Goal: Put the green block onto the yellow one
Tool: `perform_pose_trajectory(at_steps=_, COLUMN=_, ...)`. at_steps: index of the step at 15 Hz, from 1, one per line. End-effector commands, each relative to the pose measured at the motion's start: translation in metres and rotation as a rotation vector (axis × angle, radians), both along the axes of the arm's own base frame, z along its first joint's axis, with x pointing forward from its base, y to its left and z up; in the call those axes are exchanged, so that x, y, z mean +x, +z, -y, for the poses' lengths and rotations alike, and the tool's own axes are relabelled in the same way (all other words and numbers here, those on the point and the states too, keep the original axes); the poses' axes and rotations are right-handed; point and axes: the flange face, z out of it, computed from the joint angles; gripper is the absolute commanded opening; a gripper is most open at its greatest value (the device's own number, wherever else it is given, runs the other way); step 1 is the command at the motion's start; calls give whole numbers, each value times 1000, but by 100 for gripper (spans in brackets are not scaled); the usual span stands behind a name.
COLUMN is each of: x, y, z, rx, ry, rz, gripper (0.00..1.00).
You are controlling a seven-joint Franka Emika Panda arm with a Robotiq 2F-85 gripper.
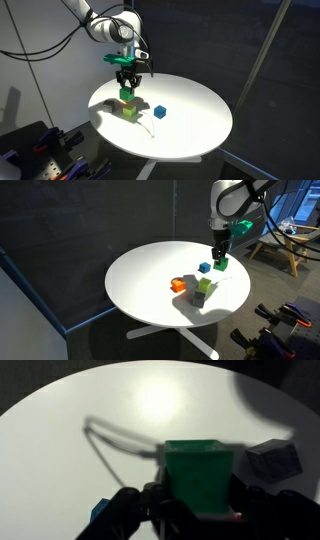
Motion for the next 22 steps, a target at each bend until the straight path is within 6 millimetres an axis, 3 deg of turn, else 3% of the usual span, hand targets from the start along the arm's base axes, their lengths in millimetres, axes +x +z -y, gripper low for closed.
perform_pose_trajectory(at_steps=1, x=9, y=-7, z=-4, rx=-4, ry=18, rz=8, gripper=28)
perform_pose_trajectory(at_steps=15, x=37, y=-35, z=-30, rx=10, ry=55, rz=39, gripper=28)
perform_pose_trajectory(at_steps=22, x=42, y=-52, z=-30, rx=8, ry=58, rz=17, gripper=28)
